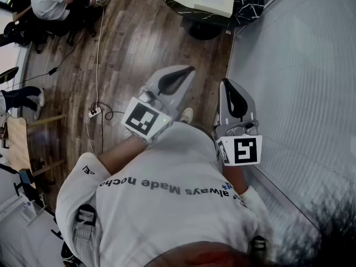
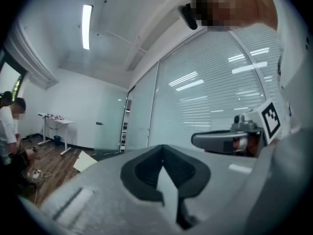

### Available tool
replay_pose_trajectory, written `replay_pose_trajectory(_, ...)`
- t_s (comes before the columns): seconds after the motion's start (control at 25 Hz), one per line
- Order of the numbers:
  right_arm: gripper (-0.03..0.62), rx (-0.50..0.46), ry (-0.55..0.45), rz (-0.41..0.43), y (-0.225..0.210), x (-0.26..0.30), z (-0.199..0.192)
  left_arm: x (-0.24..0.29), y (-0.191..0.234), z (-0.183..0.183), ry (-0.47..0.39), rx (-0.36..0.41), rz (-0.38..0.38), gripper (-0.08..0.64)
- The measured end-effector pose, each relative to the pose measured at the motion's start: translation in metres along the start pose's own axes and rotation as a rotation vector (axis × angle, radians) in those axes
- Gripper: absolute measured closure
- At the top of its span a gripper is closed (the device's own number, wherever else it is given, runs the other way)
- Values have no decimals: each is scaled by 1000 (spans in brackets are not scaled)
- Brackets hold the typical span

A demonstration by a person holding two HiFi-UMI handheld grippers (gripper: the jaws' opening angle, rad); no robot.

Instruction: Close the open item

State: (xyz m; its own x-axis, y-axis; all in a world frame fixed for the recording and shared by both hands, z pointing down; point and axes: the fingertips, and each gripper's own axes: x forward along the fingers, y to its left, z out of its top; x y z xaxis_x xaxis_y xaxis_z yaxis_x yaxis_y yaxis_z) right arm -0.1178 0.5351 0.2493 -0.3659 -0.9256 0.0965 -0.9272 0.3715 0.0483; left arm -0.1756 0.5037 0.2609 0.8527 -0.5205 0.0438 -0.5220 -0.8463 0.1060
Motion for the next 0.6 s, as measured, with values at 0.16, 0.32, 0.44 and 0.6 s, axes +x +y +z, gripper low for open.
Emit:
replay_pose_trajectory(0.16, 591, 18, -17, -12, -17, -9, -1, 14, -10, 0, -7, 4, 2, 555)
replay_pose_trajectory(0.32, 591, 23, -23, -13, -39, -10, -5, 34, -14, -4, 2, 4, 8, 555)
replay_pose_trajectory(0.44, 591, 29, -16, -10, -58, -11, -11, 51, -17, -7, 3, 1, 16, 556)
replay_pose_trajectory(0.6, 591, 43, 1, 4, -75, -10, -25, 69, -20, -15, 9, -11, 31, 555)
